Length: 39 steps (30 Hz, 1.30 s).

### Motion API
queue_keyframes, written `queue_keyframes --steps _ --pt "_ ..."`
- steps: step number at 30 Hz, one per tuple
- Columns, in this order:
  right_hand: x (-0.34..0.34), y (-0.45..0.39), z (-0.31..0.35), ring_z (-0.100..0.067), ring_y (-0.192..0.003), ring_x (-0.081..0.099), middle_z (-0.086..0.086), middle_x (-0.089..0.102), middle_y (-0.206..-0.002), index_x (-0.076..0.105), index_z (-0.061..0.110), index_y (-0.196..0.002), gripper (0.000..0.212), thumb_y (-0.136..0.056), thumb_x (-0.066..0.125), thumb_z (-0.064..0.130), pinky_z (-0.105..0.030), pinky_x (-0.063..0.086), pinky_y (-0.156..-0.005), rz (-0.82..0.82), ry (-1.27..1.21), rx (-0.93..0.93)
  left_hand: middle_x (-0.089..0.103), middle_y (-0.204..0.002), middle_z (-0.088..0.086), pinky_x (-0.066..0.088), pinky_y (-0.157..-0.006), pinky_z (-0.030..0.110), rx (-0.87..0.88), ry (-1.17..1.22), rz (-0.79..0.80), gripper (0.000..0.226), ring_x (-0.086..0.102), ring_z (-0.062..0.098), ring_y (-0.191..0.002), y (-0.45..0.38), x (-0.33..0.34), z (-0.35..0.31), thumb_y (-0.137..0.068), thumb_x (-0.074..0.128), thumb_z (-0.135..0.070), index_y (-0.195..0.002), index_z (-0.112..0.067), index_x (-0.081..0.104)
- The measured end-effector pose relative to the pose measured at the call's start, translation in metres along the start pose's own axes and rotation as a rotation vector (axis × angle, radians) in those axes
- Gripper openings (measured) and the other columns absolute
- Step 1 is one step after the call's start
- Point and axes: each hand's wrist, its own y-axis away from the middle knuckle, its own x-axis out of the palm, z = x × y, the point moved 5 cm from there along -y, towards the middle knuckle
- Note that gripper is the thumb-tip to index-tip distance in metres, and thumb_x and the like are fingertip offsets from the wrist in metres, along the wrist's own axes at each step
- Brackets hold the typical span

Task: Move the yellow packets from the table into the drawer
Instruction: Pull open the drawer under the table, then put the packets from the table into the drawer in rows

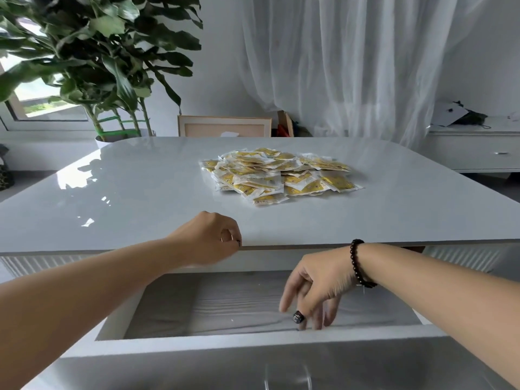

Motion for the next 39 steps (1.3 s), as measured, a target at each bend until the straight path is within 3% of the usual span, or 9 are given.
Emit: queue_keyframes --steps 4,8,12,17,23,27,31,34,39 --pt "-0.039 -0.01 0.011 -0.019 -0.079 0.069 -0.004 0.071 -0.089 0.062 0.01 -0.105 0.015 -0.09 0.06 0.01 -0.032 0.058 -0.072 -0.37 -0.13 -0.144 0.057 -0.094 -0.011 0.049 -0.07 0.027 0.055 0.011 -0.22 0.014 0.059 0.006 -0.076 -0.026 -0.008 0.015 -0.083 0.064 -0.017 -0.091 -0.029 0.064" --pt "-0.093 -0.01 0.008 -0.014 -0.063 0.067 -0.006 0.071 -0.083 0.067 0.011 -0.091 0.013 -0.088 0.055 0.007 -0.028 0.057 -0.062 -0.869 -0.295 -0.205 0.037 -0.132 0.001 0.046 -0.093 0.037 0.002 -0.09 -0.348 0.041 0.049 0.021 -0.115 -0.052 0.003 0.037 -0.087 0.061 -0.026 -0.126 -0.02 0.049" --pt "-0.131 -0.025 -0.017 -0.014 -0.068 0.064 0.004 0.064 -0.077 0.063 0.017 -0.096 0.016 -0.087 0.052 0.01 -0.031 0.057 -0.066 -1.204 -0.167 -0.139 0.027 -0.143 0.009 0.033 -0.105 0.039 -0.024 -0.055 -0.467 0.06 0.031 0.029 -0.132 -0.077 0.008 0.042 -0.085 0.065 -0.03 -0.136 -0.014 0.038" --pt "-0.145 -0.051 -0.012 -0.017 -0.088 0.058 0.006 0.057 -0.109 0.045 0.023 -0.118 0.024 -0.094 0.049 0.026 -0.027 0.047 -0.068 -1.296 0.272 0.009 0.027 -0.143 0.008 0.035 -0.104 0.04 -0.022 -0.075 -0.587 0.062 0.033 0.03 -0.13 -0.103 0.002 0.04 -0.083 0.065 -0.023 -0.138 -0.017 0.036" --pt "-0.154 -0.075 0.023 -0.025 -0.076 0.059 -0.002 0.052 -0.116 0.039 0.018 -0.116 0.025 -0.092 0.045 0.018 -0.03 0.044 -0.059 -1.375 0.423 -0.088 0.021 -0.15 0.005 0.035 -0.104 0.039 -0.049 -0.152 -0.551 0.059 0.029 0.027 -0.133 -0.122 0.002 0.04 -0.091 0.053 -0.021 -0.145 -0.033 0.032" --pt "-0.154 -0.081 0.028 -0.024 -0.073 0.056 -0.002 0.049 -0.119 0.038 0.019 -0.118 0.03 -0.089 0.046 0.016 -0.029 0.045 -0.058 -1.384 0.402 -0.102 0.034 -0.149 0.005 0.035 -0.101 0.042 0.028 -0.233 -0.515 0.041 0.029 0.031 -0.135 -0.13 0.005 0.04 -0.092 0.054 -0.014 -0.128 -0.034 0.059" --pt "-0.153 -0.079 0.021 -0.02 -0.074 0.053 0.002 0.046 -0.115 0.047 0.023 -0.12 0.032 -0.089 0.049 0.017 -0.027 0.042 -0.059 -1.367 0.365 -0.129 0.059 -0.12 0.007 0.047 -0.08 0.041 0.076 -0.182 -0.63 0.032 0.054 0.037 -0.106 -0.119 -0.002 0.041 -0.082 0.069 -0.013 -0.109 -0.031 0.071" --pt "-0.151 -0.079 0.018 -0.017 -0.071 0.045 0.003 0.046 -0.103 0.062 0.02 -0.113 0.023 -0.093 0.051 0.02 -0.026 0.038 -0.059 -1.342 0.374 -0.163 0.056 -0.099 0.005 0.046 -0.068 0.034 0.116 -0.152 -0.723 0.029 0.057 0.032 -0.082 -0.101 -0.008 0.038 -0.078 0.076 -0.014 -0.102 -0.03 0.075" --pt "-0.149 -0.073 0.018 -0.022 -0.08 0.057 0.002 0.053 -0.096 0.067 0.015 -0.099 0.02 -0.096 0.049 0.022 -0.027 0.043 -0.06 -1.373 0.292 -0.201 0.05 -0.124 -0.002 0.046 -0.067 0.025 -0.017 0.149 -0.593 0.017 0.063 0.019 -0.07 -0.085 -0.004 0.049 -0.091 0.061 -0.016 -0.101 -0.019 0.075"
